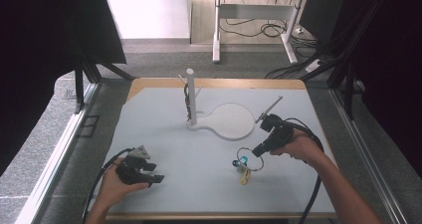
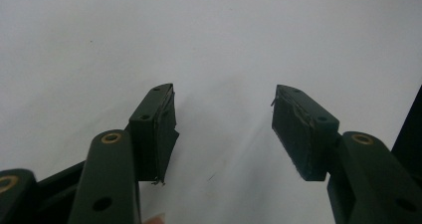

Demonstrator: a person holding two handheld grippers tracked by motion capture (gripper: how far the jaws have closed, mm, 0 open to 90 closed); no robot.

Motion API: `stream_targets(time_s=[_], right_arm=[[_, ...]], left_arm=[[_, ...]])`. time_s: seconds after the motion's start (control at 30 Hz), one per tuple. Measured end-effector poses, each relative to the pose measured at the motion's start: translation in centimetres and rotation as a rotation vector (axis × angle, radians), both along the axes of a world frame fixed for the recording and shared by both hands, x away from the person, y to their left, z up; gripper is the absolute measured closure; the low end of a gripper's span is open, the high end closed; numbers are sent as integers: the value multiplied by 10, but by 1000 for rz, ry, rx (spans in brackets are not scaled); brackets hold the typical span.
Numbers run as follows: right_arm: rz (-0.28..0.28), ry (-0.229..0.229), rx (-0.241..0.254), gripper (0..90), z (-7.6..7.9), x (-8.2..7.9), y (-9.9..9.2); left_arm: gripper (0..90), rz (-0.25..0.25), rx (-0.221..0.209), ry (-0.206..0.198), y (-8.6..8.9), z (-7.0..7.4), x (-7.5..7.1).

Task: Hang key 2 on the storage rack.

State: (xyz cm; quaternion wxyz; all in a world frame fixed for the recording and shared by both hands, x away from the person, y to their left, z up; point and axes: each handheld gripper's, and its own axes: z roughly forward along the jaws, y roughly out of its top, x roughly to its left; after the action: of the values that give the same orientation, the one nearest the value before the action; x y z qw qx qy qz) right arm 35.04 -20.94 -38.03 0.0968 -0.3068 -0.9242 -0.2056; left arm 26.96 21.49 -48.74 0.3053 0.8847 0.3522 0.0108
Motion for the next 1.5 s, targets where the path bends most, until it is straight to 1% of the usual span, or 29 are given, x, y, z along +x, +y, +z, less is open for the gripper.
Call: stream_targets(time_s=[0.27,0.63,0.73,0.97,1.2,1.43,1.5], right_arm=[[-3,3,8,879,10,4,2],[-14,-20,26,879,23,9,4],[-21,-26,31,879,28,11,5],[-18,-30,35,879,40,15,8],[-30,-40,47,879,47,21,9],[-37,-50,48,879,52,26,10],[-42,-52,53,879,56,28,11]], left_arm=[[430,-2,-1,0,0,0,0],[429,-2,-5,1,1,0,0],[428,3,-8,1,0,0,0],[428,4,-13,1,1,-1,0],[428,5,-12,1,1,-1,0],[428,2,-9,2,0,-1,0],[428,5,-11,3,0,-1,0]])
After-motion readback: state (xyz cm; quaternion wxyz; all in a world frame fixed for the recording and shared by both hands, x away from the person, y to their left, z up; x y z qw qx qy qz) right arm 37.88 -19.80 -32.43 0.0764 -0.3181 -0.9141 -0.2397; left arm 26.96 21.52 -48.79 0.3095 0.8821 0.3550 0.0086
